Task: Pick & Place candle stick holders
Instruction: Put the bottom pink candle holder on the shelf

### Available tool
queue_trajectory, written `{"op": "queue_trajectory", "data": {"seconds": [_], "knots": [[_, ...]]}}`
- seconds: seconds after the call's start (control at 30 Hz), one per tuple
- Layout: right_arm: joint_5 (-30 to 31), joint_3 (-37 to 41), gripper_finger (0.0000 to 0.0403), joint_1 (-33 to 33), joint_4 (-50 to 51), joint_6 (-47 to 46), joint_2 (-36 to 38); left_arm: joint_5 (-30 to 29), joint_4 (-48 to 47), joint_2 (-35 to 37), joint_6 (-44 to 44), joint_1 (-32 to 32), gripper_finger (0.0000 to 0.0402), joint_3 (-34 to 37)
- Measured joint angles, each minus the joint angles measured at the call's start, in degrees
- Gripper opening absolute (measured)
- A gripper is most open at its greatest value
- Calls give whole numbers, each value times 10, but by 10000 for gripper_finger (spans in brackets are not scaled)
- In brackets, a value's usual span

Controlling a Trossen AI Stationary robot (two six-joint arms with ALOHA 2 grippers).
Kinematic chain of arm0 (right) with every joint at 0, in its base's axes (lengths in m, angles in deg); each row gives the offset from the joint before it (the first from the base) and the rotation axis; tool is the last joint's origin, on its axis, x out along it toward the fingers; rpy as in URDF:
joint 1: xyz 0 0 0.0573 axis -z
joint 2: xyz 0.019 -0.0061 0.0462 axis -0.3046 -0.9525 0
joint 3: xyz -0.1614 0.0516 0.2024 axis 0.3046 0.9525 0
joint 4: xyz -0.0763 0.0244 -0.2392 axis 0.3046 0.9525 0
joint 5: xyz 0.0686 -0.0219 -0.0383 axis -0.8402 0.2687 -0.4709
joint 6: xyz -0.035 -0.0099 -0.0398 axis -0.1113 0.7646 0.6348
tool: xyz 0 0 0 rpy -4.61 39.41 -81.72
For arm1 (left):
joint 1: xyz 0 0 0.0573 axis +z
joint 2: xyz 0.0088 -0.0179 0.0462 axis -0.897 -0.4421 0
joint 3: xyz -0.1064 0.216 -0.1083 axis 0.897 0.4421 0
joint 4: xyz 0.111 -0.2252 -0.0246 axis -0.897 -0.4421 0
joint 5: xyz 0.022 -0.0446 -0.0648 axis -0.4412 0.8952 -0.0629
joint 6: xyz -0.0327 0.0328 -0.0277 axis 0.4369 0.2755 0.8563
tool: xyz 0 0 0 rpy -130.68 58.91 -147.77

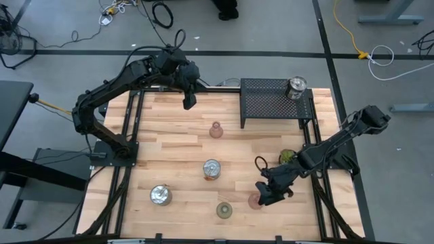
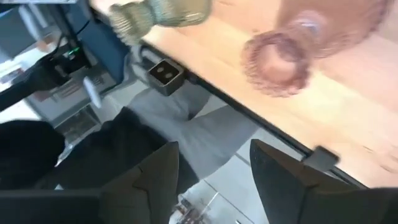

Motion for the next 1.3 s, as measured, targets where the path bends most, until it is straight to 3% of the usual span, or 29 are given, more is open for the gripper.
{"op": "queue_trajectory", "data": {"seconds": [0.4, 1.03, 1.13, 1.3], "knots": [[22, 0, 192, 15, 87, -35, -1, 0, -1, 0, -9, 2, 12, 0], [-5, -2, 185, 18, 23, -45, -120, 0, -9, 0, -24, 2, 12, 0], [-6, -3, 151, 23, 21, -40, -125, 0, -9, 0, -24, 2, 12, 0], [1, -3, 31, 30, 30, -19, -124, 0, -9, 0, -24, 2, 12, 0]]}}
